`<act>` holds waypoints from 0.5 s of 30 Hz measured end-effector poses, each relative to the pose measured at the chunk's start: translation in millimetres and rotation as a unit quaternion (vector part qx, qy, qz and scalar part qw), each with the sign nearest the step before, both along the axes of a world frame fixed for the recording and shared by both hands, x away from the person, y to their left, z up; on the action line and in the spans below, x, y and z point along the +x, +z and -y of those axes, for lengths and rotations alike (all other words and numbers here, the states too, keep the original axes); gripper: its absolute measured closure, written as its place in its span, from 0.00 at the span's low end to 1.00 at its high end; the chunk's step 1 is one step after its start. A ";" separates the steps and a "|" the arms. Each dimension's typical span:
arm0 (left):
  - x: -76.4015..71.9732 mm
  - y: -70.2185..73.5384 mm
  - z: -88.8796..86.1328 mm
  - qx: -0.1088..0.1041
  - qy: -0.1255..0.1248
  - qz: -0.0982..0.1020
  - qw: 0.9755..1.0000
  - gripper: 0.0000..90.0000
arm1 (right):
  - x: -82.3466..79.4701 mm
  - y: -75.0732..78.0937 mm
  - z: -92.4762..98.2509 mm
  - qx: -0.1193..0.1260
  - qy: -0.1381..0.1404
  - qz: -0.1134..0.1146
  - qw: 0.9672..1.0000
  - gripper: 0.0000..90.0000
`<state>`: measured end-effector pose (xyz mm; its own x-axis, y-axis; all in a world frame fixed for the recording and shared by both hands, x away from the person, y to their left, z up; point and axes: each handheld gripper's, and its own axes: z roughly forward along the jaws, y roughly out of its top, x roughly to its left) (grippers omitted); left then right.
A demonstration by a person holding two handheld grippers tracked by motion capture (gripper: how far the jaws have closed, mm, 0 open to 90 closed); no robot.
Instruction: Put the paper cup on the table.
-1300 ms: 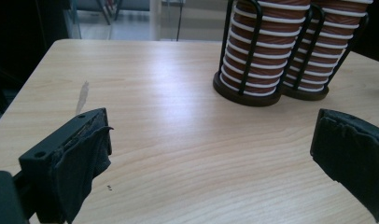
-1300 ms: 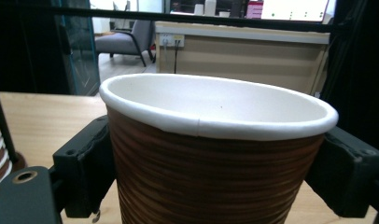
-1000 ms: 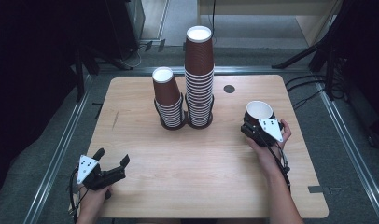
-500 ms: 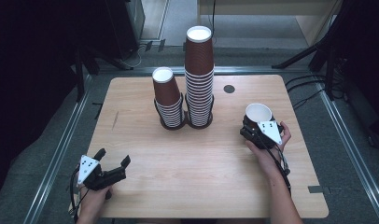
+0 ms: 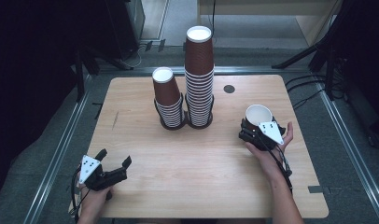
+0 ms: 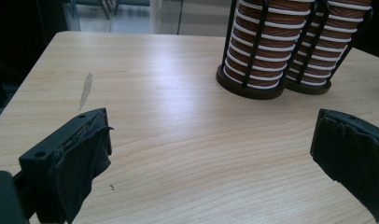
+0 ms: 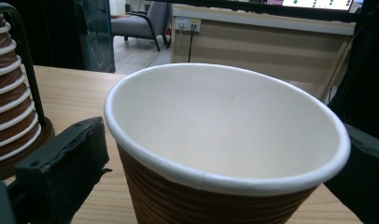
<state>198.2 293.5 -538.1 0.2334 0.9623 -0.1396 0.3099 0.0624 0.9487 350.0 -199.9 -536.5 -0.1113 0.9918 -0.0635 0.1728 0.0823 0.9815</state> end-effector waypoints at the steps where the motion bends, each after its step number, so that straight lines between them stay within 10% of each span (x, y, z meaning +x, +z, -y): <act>1: -0.1 0.0 -0.1 0.001 0.000 0.000 1.000 0.00 | 0.0 0.2 -0.2 0.002 -0.003 -0.002 1.000 0.00; 15: -0.4 -1.3 3.0 0.000 -0.002 -0.001 1.000 0.00 | -15.1 0.6 10.2 0.003 -0.006 -0.010 1.000 0.00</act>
